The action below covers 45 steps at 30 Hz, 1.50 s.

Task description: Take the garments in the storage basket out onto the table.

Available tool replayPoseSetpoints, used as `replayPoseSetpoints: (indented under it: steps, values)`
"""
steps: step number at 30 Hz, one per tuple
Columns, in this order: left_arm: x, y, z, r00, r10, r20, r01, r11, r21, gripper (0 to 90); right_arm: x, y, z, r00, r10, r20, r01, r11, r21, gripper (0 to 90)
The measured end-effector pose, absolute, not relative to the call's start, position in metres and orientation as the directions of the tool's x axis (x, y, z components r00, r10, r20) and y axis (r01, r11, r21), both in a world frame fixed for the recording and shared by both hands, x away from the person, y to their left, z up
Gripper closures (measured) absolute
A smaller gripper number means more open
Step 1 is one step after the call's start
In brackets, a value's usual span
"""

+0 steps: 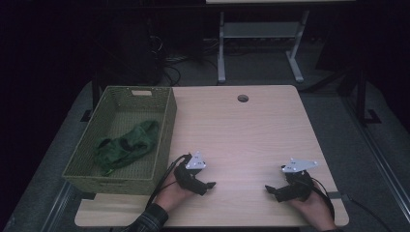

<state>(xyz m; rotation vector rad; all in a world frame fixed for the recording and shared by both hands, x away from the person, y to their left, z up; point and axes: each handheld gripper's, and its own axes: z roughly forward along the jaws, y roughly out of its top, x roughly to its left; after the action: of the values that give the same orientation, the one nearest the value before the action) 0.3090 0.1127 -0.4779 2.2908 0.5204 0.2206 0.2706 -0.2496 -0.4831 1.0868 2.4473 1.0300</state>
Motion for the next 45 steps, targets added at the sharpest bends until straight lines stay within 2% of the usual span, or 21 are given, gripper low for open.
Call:
replayPoseSetpoints:
  steps: [17, 29, 45]
  values:
    - [0.311, 0.109, -0.475, 0.902, 0.431, -0.004, 0.313, -0.648, 0.695, 14.5, 0.271, -0.25, -0.483, -0.681, 0.731, 0.038, 0.538, 0.464, 0.704, 1.5]
    - [0.313, 0.103, -0.464, 0.907, 0.422, -0.011, 0.332, -0.697, 0.636, 14.5, 0.271, -0.25, -0.483, -0.681, 0.731, 0.038, 0.538, 0.465, 0.704, 1.5]
    - [0.316, 0.107, -0.448, 0.907, 0.42, -0.04, 0.342, -0.675, 0.653, 14.5, 0.271, -0.25, -0.483, -0.681, 0.731, 0.037, 0.537, 0.465, 0.704, 1.5]
